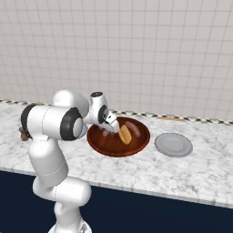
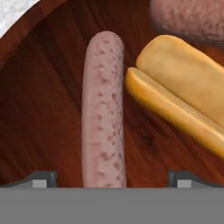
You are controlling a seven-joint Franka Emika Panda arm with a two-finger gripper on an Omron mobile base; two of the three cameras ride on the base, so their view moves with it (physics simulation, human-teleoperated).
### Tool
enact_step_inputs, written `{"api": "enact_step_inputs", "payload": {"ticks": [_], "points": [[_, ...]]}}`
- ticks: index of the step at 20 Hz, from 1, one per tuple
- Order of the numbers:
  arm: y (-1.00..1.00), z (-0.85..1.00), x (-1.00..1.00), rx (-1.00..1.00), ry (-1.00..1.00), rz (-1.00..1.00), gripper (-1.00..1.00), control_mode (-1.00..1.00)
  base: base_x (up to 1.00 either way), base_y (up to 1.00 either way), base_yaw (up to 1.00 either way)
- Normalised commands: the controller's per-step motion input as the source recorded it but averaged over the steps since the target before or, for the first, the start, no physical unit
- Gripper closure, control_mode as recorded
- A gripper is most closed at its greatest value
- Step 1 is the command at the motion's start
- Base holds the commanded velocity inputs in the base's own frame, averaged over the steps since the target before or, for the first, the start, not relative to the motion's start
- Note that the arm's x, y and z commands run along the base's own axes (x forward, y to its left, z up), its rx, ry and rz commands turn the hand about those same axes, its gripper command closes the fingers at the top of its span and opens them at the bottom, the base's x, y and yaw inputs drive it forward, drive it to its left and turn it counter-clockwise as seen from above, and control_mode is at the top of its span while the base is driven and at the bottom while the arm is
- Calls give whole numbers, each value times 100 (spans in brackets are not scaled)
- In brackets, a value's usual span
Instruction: Place one bun and one sausage from the bowl on each plate.
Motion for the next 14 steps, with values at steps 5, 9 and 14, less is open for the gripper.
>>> {"api": "enact_step_inputs", "payload": {"ticks": [5,9,14], "points": [[-3,-29,3,0,-3,0,-100,-100,0,0,0],[0,-11,5,0,3,0,100,-100,0,0,0],[0,6,-2,0,-1,0,100,-100,0,0,0]]}}
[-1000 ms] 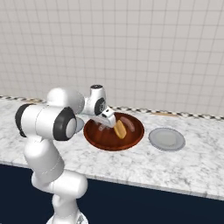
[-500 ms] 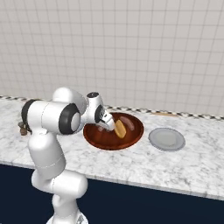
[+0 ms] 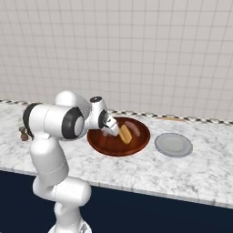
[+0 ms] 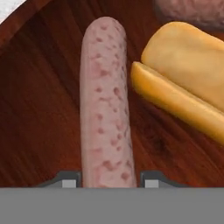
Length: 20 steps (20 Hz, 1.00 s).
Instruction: Place one bun and one sausage from the bowl on each plate.
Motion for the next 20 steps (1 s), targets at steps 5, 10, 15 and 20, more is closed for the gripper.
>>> {"api": "enact_step_inputs", "payload": {"ticks": [5,10,15,20], "points": [[3,77,-41,0,-2,0,100,-100,0,0,0],[79,93,-29,1,7,5,100,-100,0,0,0],[100,50,-3,7,12,9,100,-100,0,0,0],[74,-19,-1,7,4,13,100,-100,0,0,0]]}}
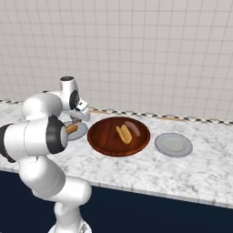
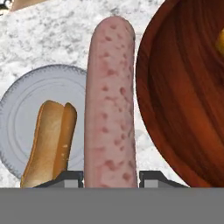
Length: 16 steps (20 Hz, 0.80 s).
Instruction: Place one bun and one sausage from the bowl on each plate.
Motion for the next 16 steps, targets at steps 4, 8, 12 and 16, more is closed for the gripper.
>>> {"api": "enact_step_inputs", "payload": {"ticks": [4,8,12,16], "points": [[37,-70,0,0,1,12,100,-100,0,0,0],[14,-80,0,-1,0,9,100,-100,0,0,0],[0,-46,24,-2,0,5,100,-100,0,0,0],[11,-9,52,-3,-3,0,-100,-100,0,0,0]]}}
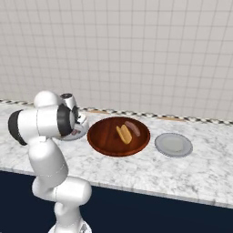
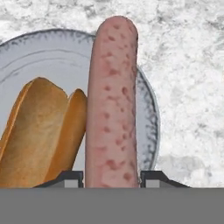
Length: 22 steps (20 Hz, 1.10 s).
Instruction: Place one bun and one sausage from the bowl on each plate.
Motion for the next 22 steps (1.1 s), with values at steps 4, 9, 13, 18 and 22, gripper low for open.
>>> {"api": "enact_step_inputs", "payload": {"ticks": [4,9,13,18,22], "points": [[6,-2,19,0,0,0,-100,-100,0,0,0],[-10,48,-16,0,-10,0,-100,-100,0,0,0],[-89,99,-92,0,-8,0,-100,-100,0,0,0],[-100,92,-100,0,-11,0,-100,-100,0,0,0],[-100,80,-96,-1,-3,0,-100,-100,0,0,0]]}}
